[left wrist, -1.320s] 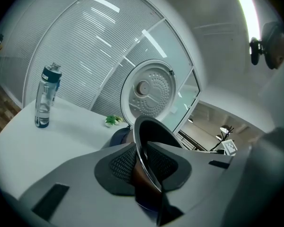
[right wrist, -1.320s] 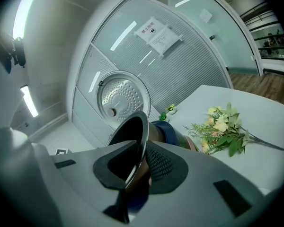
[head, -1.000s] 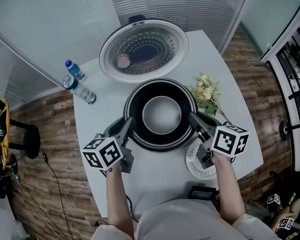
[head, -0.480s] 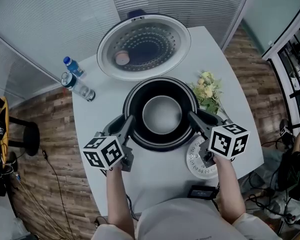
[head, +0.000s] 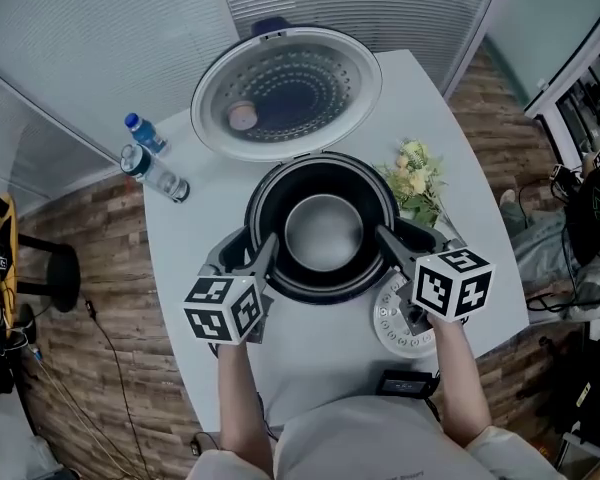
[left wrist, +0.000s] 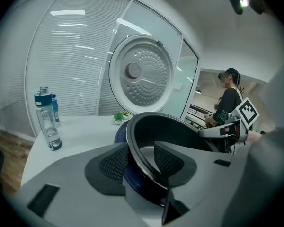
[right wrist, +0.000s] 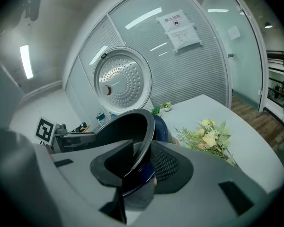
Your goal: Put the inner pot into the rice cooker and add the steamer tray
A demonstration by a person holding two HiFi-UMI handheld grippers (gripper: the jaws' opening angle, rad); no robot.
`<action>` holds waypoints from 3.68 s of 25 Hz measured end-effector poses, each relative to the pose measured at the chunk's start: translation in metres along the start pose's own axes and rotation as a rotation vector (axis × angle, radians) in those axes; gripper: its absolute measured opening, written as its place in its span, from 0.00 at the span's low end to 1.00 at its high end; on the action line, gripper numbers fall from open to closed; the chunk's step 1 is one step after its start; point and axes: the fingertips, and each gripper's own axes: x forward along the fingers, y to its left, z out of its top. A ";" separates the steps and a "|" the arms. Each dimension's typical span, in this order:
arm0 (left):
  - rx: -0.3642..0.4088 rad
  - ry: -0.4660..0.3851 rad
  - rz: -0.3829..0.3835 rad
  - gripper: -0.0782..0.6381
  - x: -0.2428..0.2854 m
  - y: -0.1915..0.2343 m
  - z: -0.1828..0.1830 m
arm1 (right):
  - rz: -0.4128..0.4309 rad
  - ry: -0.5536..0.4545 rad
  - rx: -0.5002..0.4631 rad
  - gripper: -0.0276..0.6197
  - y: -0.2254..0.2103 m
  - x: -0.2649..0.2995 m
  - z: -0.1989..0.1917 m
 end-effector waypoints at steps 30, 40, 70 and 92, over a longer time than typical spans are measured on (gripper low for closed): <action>-0.044 -0.106 -0.004 0.42 -0.122 -0.074 -0.035 | -0.043 -0.091 -0.052 0.25 0.046 -0.122 -0.053; -0.035 -0.114 -0.033 0.42 -0.166 -0.115 -0.068 | -0.079 -0.104 -0.031 0.25 0.051 -0.177 -0.098; -0.162 0.103 -0.211 0.42 -0.068 -0.215 -0.174 | -0.211 -0.044 0.267 0.25 -0.088 -0.229 -0.193; -0.251 0.308 -0.146 0.42 0.036 -0.219 -0.256 | -0.206 0.168 0.308 0.25 -0.174 -0.170 -0.249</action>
